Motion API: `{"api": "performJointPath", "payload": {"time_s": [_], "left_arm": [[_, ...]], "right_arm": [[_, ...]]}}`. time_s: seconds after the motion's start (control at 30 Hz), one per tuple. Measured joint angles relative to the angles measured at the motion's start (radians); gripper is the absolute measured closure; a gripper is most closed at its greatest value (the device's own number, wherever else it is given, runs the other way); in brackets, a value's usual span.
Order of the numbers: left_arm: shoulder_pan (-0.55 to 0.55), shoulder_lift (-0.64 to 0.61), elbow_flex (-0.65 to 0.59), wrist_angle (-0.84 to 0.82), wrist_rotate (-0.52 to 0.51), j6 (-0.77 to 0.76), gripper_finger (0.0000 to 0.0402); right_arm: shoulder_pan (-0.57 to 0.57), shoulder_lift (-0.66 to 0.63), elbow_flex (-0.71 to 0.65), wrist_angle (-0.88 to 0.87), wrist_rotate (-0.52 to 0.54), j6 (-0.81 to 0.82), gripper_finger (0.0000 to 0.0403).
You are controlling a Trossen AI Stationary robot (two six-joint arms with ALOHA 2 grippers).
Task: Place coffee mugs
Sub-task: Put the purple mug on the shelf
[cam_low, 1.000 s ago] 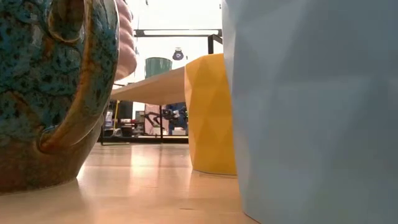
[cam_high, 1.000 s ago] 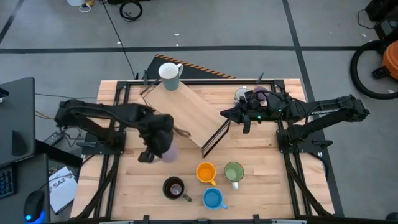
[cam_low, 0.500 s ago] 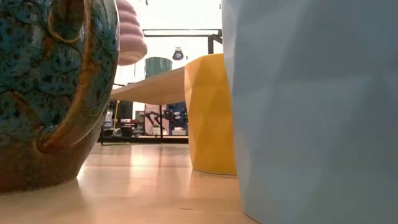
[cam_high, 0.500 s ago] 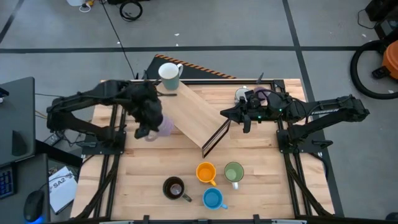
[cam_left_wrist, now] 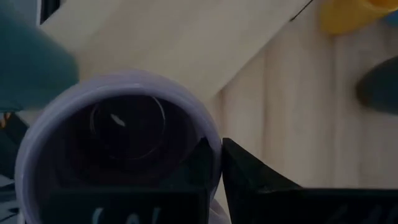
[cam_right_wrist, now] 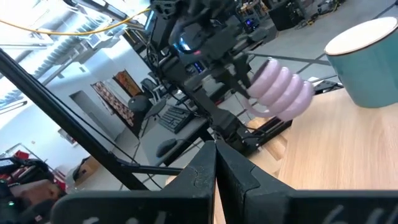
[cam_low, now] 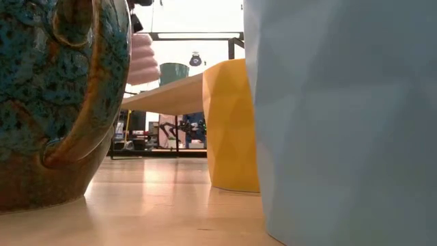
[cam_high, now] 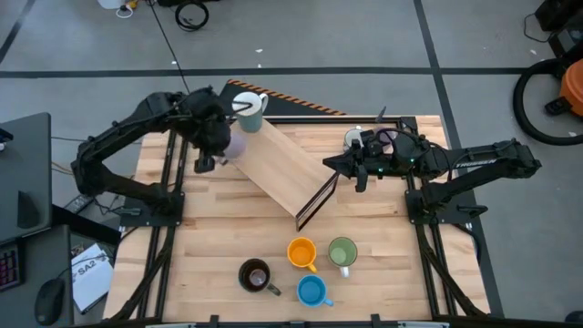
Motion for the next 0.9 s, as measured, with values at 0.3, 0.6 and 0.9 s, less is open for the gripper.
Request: {"api": "performJointPath", "payload": {"time_s": [0.3,0.6,0.9], "left_arm": [[0.117,0.084,-0.001,-0.049,-0.015,0.134,0.0372],[0.171,0.091,-0.001,-0.04,-0.01,0.176,0.0363],[0.172,0.091,-0.001,-0.037,-0.016,0.196,0.0354]], "right_arm": [[0.0,0.0,0.0,0.002,0.001,0.025,0.0386],[0.0,0.0,0.0,0.002,0.004,0.026,0.0386],[0.0,0.0,0.0,0.002,0.004,0.026,0.0386]]}}
